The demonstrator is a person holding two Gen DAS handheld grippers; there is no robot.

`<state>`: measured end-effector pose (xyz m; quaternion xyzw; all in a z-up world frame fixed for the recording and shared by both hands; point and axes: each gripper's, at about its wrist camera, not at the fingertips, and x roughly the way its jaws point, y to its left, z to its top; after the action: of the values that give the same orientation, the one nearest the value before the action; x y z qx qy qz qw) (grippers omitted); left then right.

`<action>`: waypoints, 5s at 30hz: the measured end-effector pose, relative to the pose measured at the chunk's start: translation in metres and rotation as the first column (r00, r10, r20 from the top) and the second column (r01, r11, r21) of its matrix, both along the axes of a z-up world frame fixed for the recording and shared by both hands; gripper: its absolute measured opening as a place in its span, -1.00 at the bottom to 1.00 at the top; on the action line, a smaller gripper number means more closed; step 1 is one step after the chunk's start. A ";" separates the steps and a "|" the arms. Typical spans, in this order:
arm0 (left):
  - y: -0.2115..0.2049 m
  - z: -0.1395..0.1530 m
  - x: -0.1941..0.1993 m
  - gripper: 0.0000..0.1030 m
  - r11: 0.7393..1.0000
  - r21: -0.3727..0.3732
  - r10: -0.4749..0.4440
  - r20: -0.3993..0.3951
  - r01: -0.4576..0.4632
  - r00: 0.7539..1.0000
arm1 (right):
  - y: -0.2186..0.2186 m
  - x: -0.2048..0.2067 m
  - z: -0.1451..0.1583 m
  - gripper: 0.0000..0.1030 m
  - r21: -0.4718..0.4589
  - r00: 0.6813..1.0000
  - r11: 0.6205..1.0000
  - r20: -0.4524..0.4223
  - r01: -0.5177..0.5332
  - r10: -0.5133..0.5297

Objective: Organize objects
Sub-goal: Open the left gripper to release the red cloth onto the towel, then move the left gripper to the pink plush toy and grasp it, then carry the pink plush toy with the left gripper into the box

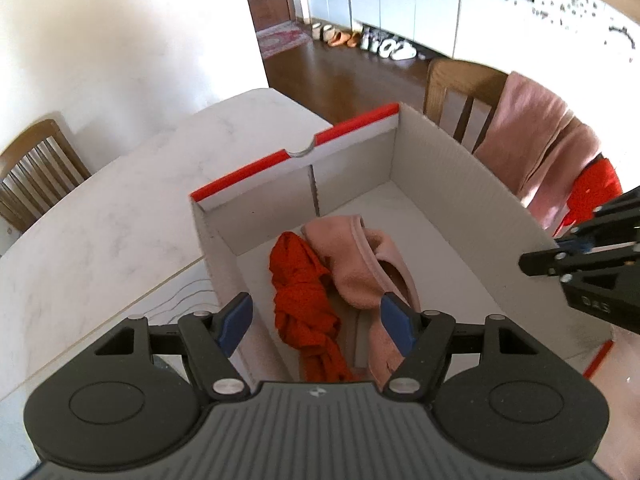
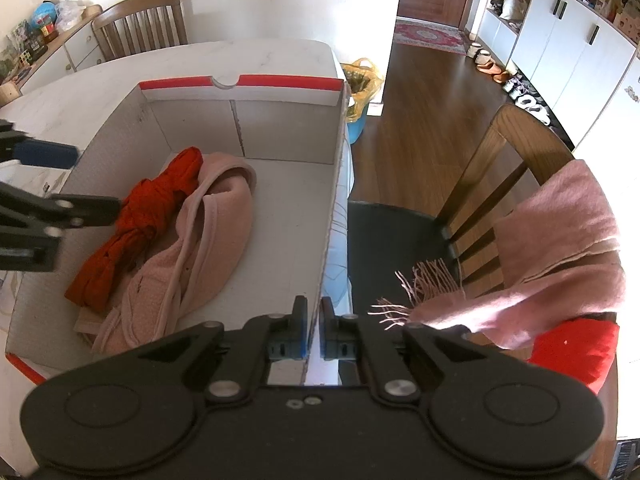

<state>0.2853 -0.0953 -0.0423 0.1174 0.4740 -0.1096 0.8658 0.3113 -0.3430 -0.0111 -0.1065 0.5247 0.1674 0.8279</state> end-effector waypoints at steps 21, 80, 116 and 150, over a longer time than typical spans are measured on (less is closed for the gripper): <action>0.134 0.015 -0.090 0.47 0.962 -0.132 0.243 0.017 -0.239 0.970 | 0.000 0.007 -0.004 -0.93 -0.003 1.000 1.000 0.002 -0.003 0.003; 0.271 -0.081 -0.194 0.91 0.733 -0.131 0.671 -0.016 -0.667 0.741 | 0.009 0.006 -0.006 -0.94 -0.044 1.000 0.999 -0.020 0.014 -0.014; 0.186 0.016 -0.170 0.18 0.894 -0.247 0.400 0.061 -0.374 0.914 | 0.011 0.004 -0.006 -0.93 -0.043 1.000 0.999 -0.020 -0.007 0.006; -0.012 0.015 0.022 0.18 0.974 -0.139 -0.178 0.022 0.179 0.984 | 0.005 0.006 -0.010 -0.92 0.001 0.999 1.000 -0.036 -0.004 0.004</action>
<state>0.3077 -0.1075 -0.0273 0.0989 0.4485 -0.2192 0.8608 0.3171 -0.3378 -0.0208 -0.1041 0.5392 0.1710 0.8181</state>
